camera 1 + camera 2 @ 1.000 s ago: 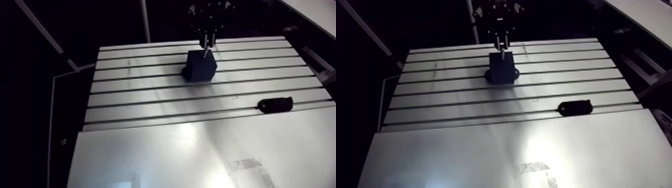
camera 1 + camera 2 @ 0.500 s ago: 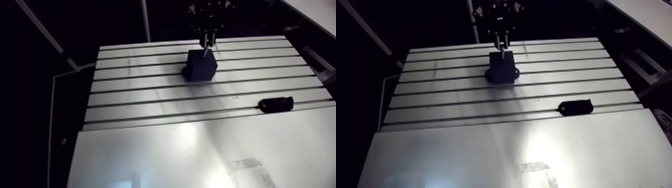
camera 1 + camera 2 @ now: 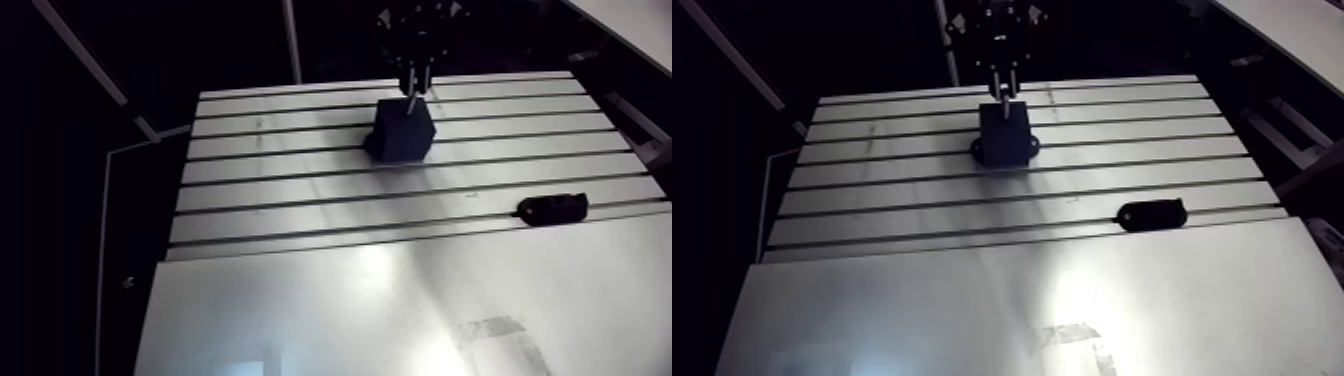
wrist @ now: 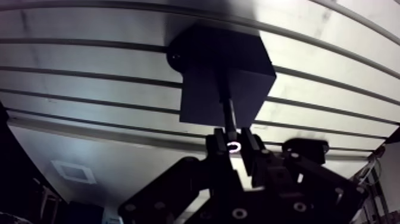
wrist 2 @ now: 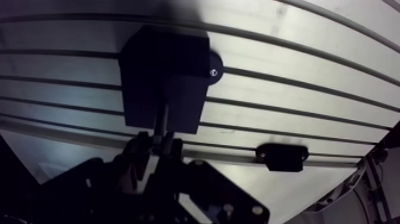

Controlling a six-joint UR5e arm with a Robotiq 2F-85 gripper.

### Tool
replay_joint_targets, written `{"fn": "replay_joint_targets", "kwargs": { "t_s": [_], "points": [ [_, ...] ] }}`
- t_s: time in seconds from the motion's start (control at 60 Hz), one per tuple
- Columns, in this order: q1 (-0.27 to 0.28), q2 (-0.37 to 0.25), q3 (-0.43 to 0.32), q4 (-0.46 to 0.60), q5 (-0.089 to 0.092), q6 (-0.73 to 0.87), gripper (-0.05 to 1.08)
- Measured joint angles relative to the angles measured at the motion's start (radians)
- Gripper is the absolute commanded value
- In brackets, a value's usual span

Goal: Pick up the M10 bolt and insert it into the hole until fully seated.

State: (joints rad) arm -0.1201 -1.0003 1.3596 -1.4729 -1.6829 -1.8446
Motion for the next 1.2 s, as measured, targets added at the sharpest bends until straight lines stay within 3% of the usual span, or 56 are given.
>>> {"fn": "replay_joint_targets", "kwargs": {
  "t_s": [0.683, 0.7, 0.717, 0.733, 0.75, 0.767, 0.833, 1.2],
  "points": [
    [0.003, 0.013, 0.002, -0.003, 0.002, 0.0, 1.06],
    [0.003, 0.013, 0.002, -0.003, 0.002, 0.0, 0.95],
    [0.003, 0.013, 0.003, -0.003, 0.002, 0.0, 0.95],
    [0.003, 0.013, 0.003, -0.003, 0.002, 0.001, 0.58],
    [0.003, 0.013, 0.003, -0.004, 0.002, 0.001, 0.58],
    [0.003, 0.013, 0.003, -0.004, 0.002, 0.001, 0.07],
    [0.003, 0.013, 0.004, -0.006, 0.001, 0.003, 0.01],
    [0.001, 0.006, 0.009, -0.025, 0.003, 0.0, 0.0]
  ]
}}
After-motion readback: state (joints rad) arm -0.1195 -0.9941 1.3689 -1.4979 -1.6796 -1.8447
